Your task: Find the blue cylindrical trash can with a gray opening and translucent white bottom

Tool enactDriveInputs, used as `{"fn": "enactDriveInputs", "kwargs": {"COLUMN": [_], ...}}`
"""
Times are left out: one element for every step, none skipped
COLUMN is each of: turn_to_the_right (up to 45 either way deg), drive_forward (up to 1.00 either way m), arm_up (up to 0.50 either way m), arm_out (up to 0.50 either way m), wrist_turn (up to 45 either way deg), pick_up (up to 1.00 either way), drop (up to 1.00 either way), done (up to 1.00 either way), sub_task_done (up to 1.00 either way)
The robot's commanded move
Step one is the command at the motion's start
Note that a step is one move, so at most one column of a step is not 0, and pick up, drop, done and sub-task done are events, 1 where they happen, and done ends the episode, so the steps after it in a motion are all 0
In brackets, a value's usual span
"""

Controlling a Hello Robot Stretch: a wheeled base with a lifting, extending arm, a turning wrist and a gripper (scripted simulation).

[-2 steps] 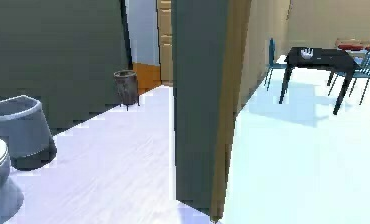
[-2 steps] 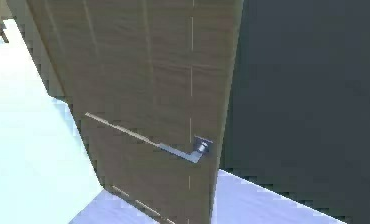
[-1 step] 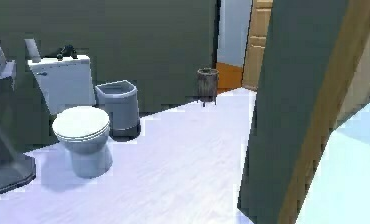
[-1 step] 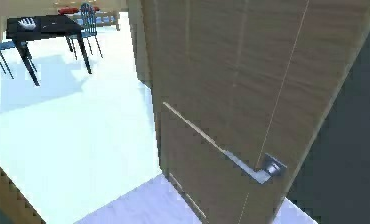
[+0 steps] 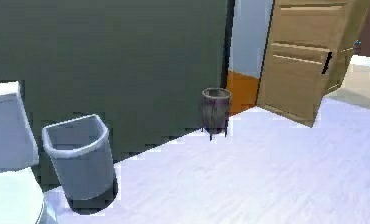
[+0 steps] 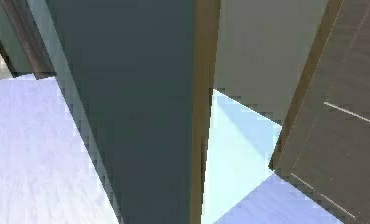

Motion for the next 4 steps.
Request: {"fn": "enactDriveInputs", "kwargs": {"turn_to_the_right": [-6.0,0.0,45.0,18.0], "drive_forward": [0.0,0.6,0.0,0.0], "arm_up": [0.0,0.0,0.0,0.0], "arm_out": [0.0,0.0,0.0,0.0], "wrist_turn": [0.0,0.0,0.0,0.0], "pick_up": [0.0,0.0,0.0,0.0], "drop": [0.0,0.0,0.0,0.0], "done": [0.0,0.0,0.0,0.0], "sub_task_done": [0.0,0.0,0.0,0.0]}}
